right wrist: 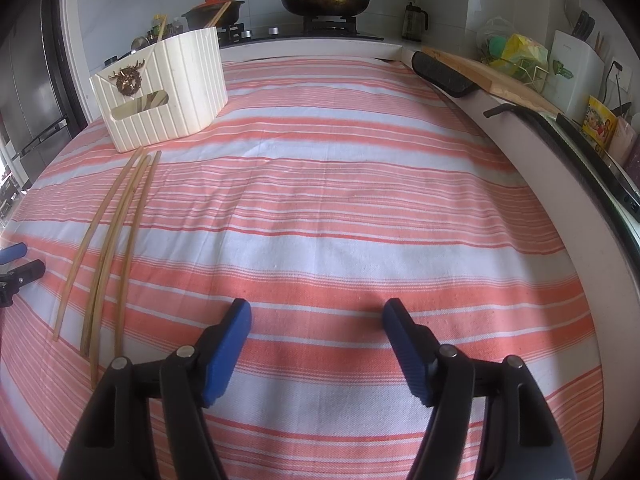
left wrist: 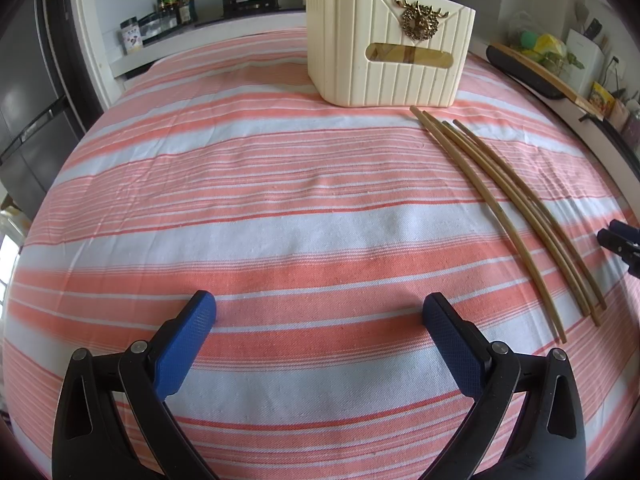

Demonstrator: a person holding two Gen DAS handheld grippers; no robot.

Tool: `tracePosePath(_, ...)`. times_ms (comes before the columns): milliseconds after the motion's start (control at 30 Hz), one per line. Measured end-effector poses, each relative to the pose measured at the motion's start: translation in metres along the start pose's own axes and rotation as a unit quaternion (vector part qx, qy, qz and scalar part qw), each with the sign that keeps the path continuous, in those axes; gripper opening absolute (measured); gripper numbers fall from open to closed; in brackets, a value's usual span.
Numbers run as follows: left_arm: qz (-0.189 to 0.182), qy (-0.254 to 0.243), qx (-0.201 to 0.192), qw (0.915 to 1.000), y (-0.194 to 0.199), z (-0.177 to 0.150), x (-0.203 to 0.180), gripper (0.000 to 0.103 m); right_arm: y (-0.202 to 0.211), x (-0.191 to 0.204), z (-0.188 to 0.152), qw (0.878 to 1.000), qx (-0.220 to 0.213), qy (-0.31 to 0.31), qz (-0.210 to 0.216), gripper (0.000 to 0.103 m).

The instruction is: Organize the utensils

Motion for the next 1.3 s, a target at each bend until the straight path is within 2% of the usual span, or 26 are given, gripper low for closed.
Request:
tracePosePath(300, -0.005, 0.005, -0.004, 1.0, 0.001, 0.0, 0.001, 0.103, 0.0, 0.0, 0.0, 1.0, 0.0, 0.0, 0.0, 0.07)
tracePosePath(433, -0.032, 0.035, -0.014, 0.9988, 0.011, 0.004, 0.004, 0.102, 0.0, 0.0, 0.0, 1.0, 0.0, 0.0, 0.0, 0.07)
tracePosePath(533, -0.065, 0.061, -0.028, 0.9956, 0.022, 0.018, -0.007, 0.102, 0.0, 0.0, 0.0, 1.0, 0.0, 0.0, 0.0, 0.07)
tracePosePath(667, -0.095, 0.045, -0.027, 0.9941, 0.018, 0.047, -0.043, 0.102, 0.0, 0.0, 0.0, 1.0, 0.0, 0.0, 0.0, 0.071)
tracePosePath(767, -0.069, 0.009, -0.031, 0.9971, 0.006, 0.067, -0.063, 0.102, 0.0, 0.0, 0.0, 1.0, 0.0, -0.001, 0.001, 0.071)
tracePosePath(900, -0.033, -0.015, -0.001, 0.9994, -0.023, 0.076, -0.075, 0.102, 0.0, 0.0, 0.0, 1.0, 0.0, -0.001, 0.0, 0.071)
tracePosePath(1000, 0.018, -0.038, 0.017, 0.999, -0.038, 0.077, -0.073, 0.103, 0.0, 0.0, 0.0, 1.0, 0.0, -0.001, 0.0, 0.071)
tracePosePath(1133, 0.047, -0.021, 0.009, 0.9986, -0.035, 0.073, -0.055, 0.102, 0.0, 0.0, 0.0, 1.0, 0.0, -0.001, 0.0, 0.071)
tracePosePath(1233, 0.02, 0.01, 0.0, 0.9998, -0.032, 0.066, -0.043, 0.084, 0.001, 0.0, 0.0, 1.0, 0.0, -0.001, 0.0, 0.071)
tracePosePath(1300, 0.018, 0.015, -0.005, 0.9997, -0.03, 0.064, -0.037, 0.078, 0.001, 0.0, 0.0, 1.0, 0.0, -0.001, 0.0, 0.071)
Point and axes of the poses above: each gripper's, at about its wrist camera, not at the fingertips, and y roughly against the way its jaws point, x to its left, z to its top, the point moved 9 cm from there along -y, roughly the way its jaws point, and after that the axes turned 14 degrees about -y, right-handed, at the moved point
